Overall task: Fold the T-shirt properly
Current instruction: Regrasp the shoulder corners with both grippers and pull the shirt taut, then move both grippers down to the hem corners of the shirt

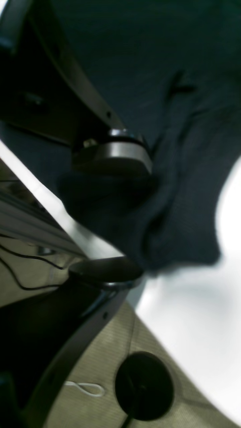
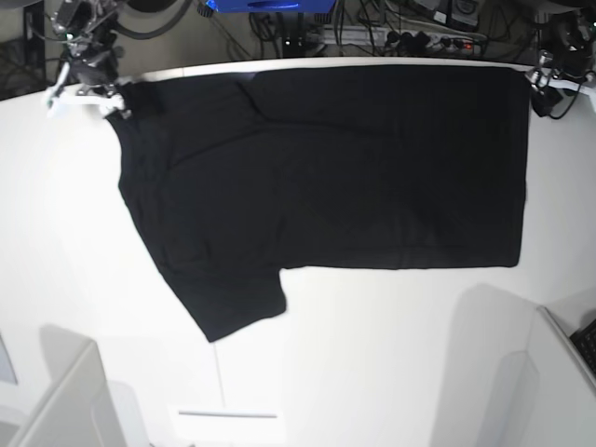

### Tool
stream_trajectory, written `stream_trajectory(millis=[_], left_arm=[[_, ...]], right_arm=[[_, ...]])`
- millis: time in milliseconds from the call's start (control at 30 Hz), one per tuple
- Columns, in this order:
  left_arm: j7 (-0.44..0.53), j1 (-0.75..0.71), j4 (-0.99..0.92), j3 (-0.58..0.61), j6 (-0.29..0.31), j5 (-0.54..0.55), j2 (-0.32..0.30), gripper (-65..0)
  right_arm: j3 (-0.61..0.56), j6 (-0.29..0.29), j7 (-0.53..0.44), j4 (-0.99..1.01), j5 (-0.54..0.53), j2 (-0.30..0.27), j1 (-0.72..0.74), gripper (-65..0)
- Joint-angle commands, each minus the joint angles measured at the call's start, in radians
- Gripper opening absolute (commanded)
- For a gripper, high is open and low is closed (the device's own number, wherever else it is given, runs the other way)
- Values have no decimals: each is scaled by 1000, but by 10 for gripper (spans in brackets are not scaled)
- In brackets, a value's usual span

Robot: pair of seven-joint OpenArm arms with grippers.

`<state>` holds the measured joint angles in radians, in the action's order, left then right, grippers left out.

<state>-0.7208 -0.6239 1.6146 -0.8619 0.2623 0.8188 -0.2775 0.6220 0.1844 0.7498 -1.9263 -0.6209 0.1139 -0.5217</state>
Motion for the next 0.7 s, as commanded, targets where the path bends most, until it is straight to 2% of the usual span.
stream_trajectory(millis=[0,167,333,367,433,467,533,600,667], left_arm=[[19,-20,25,-33,5,17,-16,-132],[19,-34,100,-132,5,18,-15,-133],[19,-26,155,-141,7,18,-15,-137],[19,-23,163,-141,7,18,-15,-153],[19,-4,175,-138,7,17,-13,-224],[19,3,177,-135,7,15,-12,-283],[19,5,175,-113,7,14,-12,-438],[19,22,178,-93,7,14,-12,-637],[19,28,174,-86,7,14,-10,-650]], right_arm=[[20,-1,-16,-29,-6,-9,-1,-302],[69,-3,-9,-38,-6,-20,48,-300],[-14,-3,-8,-34,-3,-73,140,-300],[-41,-3,-8,-29,-3,-89,168,-300],[-104,-3,-8,-2,-1,-116,226,-300],[-136,-3,-8,23,0,-138,266,-300],[-198,-3,-8,86,0,-170,337,-302],[-255,-3,-8,158,0,-188,410,-302],[-296,-3,-13,225,2,-190,476,-302]])
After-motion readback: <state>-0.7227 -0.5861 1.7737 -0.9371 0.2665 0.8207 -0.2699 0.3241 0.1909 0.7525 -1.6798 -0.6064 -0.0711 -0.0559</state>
